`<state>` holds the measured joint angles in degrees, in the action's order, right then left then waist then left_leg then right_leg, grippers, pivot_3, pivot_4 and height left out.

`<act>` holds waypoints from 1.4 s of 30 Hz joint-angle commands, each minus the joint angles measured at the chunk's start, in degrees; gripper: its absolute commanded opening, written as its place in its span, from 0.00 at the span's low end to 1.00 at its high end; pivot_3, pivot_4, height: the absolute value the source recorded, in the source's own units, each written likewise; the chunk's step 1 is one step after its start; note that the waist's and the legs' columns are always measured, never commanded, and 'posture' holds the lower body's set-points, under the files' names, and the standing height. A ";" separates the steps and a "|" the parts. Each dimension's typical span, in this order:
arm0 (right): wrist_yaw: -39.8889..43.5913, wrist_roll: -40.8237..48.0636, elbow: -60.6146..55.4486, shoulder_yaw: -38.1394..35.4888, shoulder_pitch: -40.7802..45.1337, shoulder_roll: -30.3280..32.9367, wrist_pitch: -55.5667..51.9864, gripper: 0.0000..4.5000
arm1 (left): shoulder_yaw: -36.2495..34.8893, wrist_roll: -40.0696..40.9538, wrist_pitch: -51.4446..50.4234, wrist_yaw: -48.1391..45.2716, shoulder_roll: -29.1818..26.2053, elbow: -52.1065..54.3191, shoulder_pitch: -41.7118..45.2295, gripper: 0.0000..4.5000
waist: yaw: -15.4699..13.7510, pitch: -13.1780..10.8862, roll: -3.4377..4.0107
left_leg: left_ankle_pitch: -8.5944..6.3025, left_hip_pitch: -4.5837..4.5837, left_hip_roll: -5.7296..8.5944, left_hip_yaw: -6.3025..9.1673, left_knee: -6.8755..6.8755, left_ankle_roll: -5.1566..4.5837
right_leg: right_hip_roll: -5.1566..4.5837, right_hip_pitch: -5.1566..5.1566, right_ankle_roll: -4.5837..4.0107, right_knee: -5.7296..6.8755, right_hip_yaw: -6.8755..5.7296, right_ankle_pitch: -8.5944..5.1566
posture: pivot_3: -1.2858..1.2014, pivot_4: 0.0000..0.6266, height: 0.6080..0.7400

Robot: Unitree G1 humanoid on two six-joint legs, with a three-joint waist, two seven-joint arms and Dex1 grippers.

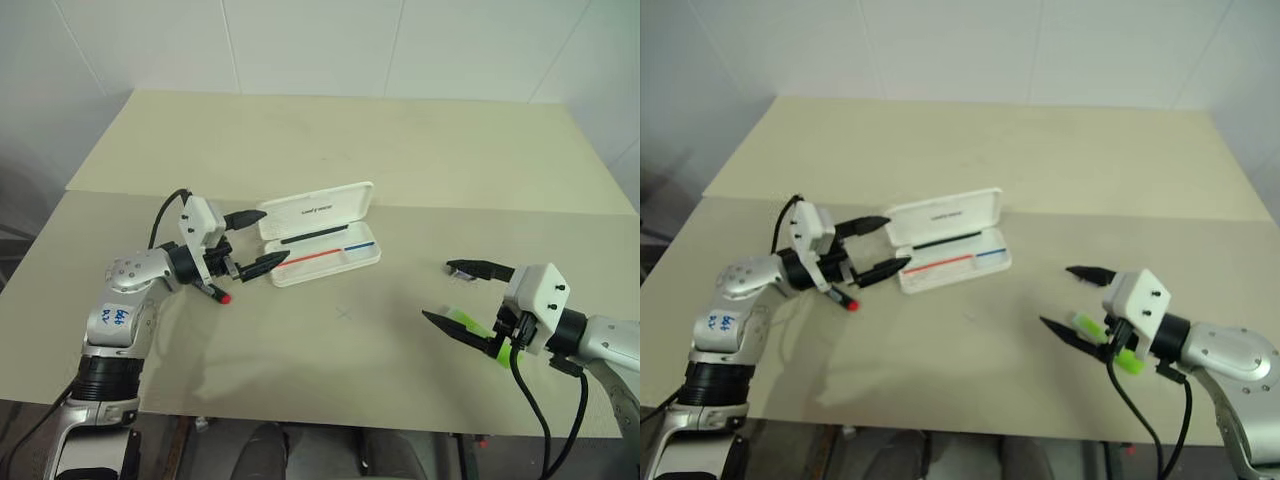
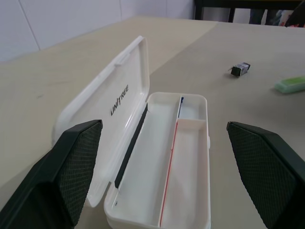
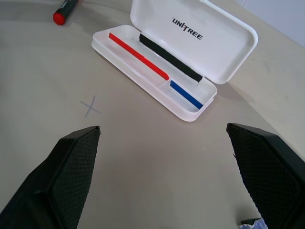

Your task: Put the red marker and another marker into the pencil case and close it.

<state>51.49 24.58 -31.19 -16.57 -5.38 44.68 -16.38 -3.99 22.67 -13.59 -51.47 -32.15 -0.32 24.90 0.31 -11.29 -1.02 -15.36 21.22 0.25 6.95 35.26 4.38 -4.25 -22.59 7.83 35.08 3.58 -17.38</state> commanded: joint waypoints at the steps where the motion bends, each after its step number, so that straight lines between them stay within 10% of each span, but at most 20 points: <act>1: -0.96 0.00 0.47 0.08 3.33 0.01 1.28 1.00 | -0.78 -0.42 2.19 -0.95 -0.85 -0.16 1.33 1.00 | 0.01 0.00 0.00 | 0.00 0.00 0.00 0.00 0.00 0.00 | 0.00 0.00 0.00 0.00 0.00 0.00 | 0.52 0.24 1.00; 27: 1.42 7.66 -9.53 -0.07 1.96 2.88 -2.62 1.00 | 1.98 -4.59 9.23 -5.22 -2.10 -2.42 -2.67 1.00 | -0.23 0.00 0.00 | 0.01 0.00 0.00 0.03 0.01 0.00 | -0.02 0.01 -0.01 0.02 -0.02 0.02 | 0.52 0.24 1.00; 34: -2.10 5.72 -10.17 2.34 1.39 1.07 -2.01 1.00 | 4.74 -5.62 7.64 -4.77 -1.70 1.55 -4.53 0.56 | -0.11 0.00 -0.01 | 0.01 0.00 0.00 0.02 0.02 0.00 | -0.02 0.01 0.00 0.01 -0.01 0.03 | 0.52 0.24 1.00; 42: -3.55 3.74 -9.31 3.84 1.86 -0.68 -0.75 1.00 | 7.07 -9.66 5.68 -1.65 -1.80 1.62 -5.43 0.56 | -0.20 0.00 -0.01 | 0.01 0.00 0.00 0.03 0.01 0.00 | -0.02 0.01 -0.01 0.01 -0.02 0.03 | 0.52 0.24 1.00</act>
<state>48.83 28.39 -39.40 -12.74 -3.81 44.55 -18.42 3.01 13.83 -7.88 -54.05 -33.79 0.07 19.40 0.11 -11.29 -1.03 -15.35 21.22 0.25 6.98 35.28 4.38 -4.27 -22.58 7.81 35.09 3.57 -17.35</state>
